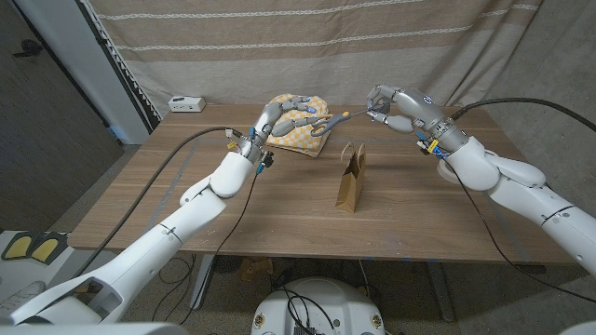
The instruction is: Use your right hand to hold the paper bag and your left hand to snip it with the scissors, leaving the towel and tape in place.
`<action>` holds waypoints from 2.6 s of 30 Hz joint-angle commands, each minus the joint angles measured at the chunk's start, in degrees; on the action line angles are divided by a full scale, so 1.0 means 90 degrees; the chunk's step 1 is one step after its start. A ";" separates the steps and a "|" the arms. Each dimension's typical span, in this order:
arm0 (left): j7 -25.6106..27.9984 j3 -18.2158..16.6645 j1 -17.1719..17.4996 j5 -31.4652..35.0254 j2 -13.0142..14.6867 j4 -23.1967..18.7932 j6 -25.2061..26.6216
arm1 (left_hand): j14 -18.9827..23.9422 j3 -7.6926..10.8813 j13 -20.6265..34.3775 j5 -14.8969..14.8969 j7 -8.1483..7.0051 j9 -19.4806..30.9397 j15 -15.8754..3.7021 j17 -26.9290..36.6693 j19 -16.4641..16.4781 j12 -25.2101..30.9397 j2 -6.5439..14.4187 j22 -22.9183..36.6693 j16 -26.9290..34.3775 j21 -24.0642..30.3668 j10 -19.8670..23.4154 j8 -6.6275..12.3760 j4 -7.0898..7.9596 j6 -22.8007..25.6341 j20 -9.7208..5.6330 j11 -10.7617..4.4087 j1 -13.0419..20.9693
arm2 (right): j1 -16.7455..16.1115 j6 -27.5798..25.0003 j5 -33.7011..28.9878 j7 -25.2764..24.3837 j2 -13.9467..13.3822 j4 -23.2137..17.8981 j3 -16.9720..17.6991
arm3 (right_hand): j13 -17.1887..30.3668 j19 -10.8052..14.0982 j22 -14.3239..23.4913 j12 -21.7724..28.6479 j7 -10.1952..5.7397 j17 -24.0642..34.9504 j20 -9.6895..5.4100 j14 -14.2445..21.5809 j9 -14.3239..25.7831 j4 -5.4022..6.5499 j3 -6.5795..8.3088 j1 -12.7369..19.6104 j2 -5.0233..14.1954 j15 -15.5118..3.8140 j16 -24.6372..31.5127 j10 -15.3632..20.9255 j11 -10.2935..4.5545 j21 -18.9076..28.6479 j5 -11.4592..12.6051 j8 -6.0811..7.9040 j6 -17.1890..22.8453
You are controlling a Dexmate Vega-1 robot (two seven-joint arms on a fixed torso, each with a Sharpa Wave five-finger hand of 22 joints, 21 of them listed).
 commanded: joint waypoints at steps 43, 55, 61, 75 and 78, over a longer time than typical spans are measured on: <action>-0.0254 0.0198 -0.0279 0.0872 0.0360 -0.0379 0.0417 | -0.0178 0.0010 0.0054 0.0097 0.0000 0.0115 -0.1132 0.0018 -0.0098 -0.0043 0.0103 0.0023 0.0012 0.0018 -0.0133 -0.0047 -0.0056 -0.0479 -0.0946 0.0009 0.0276 | -0.0075 -0.0050 0.0115 0.0019 -0.0116 -0.0112 0.0124 | 0.0030 0.0064 -0.0054 -0.0044 0.0018 0.0039 -0.1030 0.0080 -0.0071 0.0012 0.0031 0.0020 0.0018 -0.0424 -0.0061 0.0058 0.0010 0.0003 0.0022 0.0136 -0.0036; -0.0359 0.0274 -0.0389 0.0903 0.0332 -0.0314 0.0402 | -0.0196 0.0008 0.0054 0.0104 0.0002 0.0132 -0.1130 0.0019 -0.0108 -0.0048 0.0113 0.0025 0.0015 0.0019 -0.0161 -0.0022 -0.0042 -0.0463 -0.0939 0.0009 0.0266 | -0.0097 0.0047 0.0099 0.0011 -0.0118 -0.0157 0.0186 | 0.0061 0.0069 -0.0064 -0.0039 0.0006 0.0030 -0.1031 0.0086 -0.0114 0.0014 0.0030 0.0019 0.0022 -0.0424 -0.0085 0.0049 0.0007 0.0004 0.0020 0.0147 -0.0040; -0.0416 0.0305 -0.0426 0.0890 0.0328 -0.0285 0.0352 | -0.0192 0.0007 0.0060 0.0106 0.0002 0.0137 -0.1129 0.0021 -0.0105 -0.0031 0.0125 0.0026 0.0022 0.0023 -0.0135 -0.0011 -0.0029 -0.0453 -0.0947 0.0009 0.0253 | -0.0092 0.0080 0.0059 0.0027 -0.0102 -0.0179 0.0193 | 0.0036 0.0076 -0.0072 -0.0061 0.0012 0.0034 -0.1030 0.0097 -0.0107 0.0012 0.0027 0.0020 0.0018 -0.0426 -0.0091 0.0052 0.0008 0.0006 0.0020 0.0175 -0.0057; -0.0494 0.0371 -0.0476 0.0989 0.0330 -0.0312 0.0331 | -0.0185 -0.0006 0.0061 0.0113 0.0006 0.0097 -0.1129 0.0022 -0.0097 -0.0017 0.0143 0.0027 0.0032 0.0030 -0.0110 -0.0041 0.0004 -0.0489 -0.0943 0.0008 0.0207 | -0.0059 0.0116 0.0152 0.0246 -0.0099 -0.0286 0.0186 | 0.0046 0.0079 -0.0084 -0.0063 0.0014 0.0039 -0.1031 0.0106 -0.0109 0.0008 0.0026 0.0026 0.0018 -0.0425 -0.0104 0.0060 0.0014 0.0004 0.0023 0.0216 -0.0065; -0.0513 0.0382 -0.0485 0.1007 0.0330 -0.0323 0.0338 | -0.0183 -0.0010 0.0060 0.0115 0.0004 0.0083 -0.1129 0.0022 -0.0097 -0.0017 0.0145 0.0028 0.0033 0.0031 -0.0112 -0.0057 0.0011 -0.0514 -0.0941 0.0009 0.0196 | -0.0081 0.0121 0.0158 0.0242 -0.0085 -0.0328 0.0226 | 0.0042 0.0082 -0.0086 -0.0066 0.0027 0.0044 -0.1032 0.0110 -0.0119 0.0004 0.0028 0.0030 0.0018 -0.0425 -0.0105 0.0067 0.0002 0.0006 0.0024 0.0222 -0.0062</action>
